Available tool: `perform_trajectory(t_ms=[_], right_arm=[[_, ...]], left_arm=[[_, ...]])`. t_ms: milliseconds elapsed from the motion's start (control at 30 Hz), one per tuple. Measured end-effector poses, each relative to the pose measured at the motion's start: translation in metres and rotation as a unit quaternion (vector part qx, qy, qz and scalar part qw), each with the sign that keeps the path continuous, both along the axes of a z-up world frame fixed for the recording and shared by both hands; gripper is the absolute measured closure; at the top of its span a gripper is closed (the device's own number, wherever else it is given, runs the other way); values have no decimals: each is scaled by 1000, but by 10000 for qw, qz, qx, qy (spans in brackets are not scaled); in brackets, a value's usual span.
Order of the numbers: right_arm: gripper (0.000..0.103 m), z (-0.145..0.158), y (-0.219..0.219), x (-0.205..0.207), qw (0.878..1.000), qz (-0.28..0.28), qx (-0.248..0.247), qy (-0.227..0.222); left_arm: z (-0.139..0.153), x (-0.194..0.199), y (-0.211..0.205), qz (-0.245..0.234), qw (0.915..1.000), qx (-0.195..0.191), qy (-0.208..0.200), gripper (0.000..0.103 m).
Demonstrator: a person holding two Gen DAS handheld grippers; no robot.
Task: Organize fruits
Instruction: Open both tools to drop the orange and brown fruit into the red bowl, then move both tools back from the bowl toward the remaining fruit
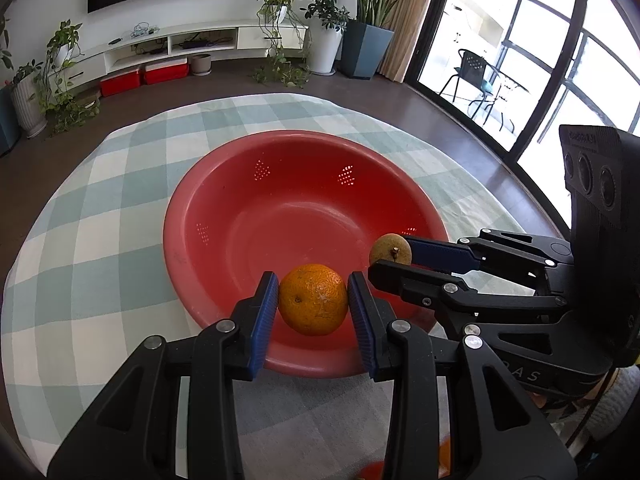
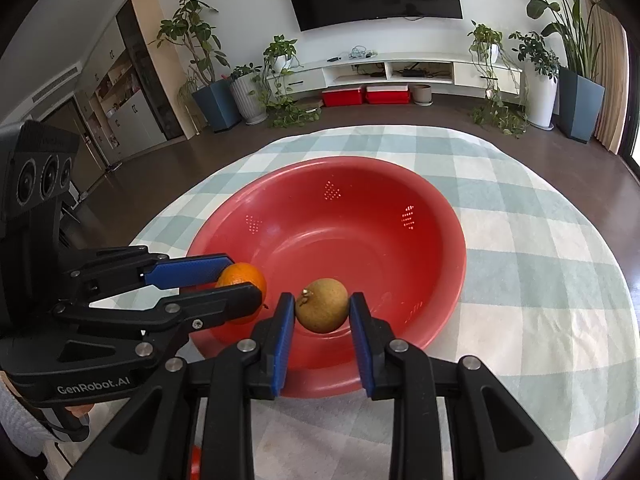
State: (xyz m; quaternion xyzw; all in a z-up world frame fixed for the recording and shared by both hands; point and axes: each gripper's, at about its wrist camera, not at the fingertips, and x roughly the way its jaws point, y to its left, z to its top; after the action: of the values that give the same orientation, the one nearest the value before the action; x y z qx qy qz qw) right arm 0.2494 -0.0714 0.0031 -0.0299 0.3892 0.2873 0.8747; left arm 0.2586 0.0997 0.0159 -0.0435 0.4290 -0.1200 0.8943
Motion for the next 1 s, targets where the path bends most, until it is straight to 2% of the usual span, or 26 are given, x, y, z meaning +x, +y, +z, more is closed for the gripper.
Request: perform_trajectory(t_ms=[633,1000], right_arm=[[71,2,4,-6,9992,-64,-273,-280],[70,12,-3,-22,9989,-63,-165,-439]], left_arm=[[-6,1,-3,135,9988,442,-180,68],[6,-25,0,286,9980,414,-387,68]])
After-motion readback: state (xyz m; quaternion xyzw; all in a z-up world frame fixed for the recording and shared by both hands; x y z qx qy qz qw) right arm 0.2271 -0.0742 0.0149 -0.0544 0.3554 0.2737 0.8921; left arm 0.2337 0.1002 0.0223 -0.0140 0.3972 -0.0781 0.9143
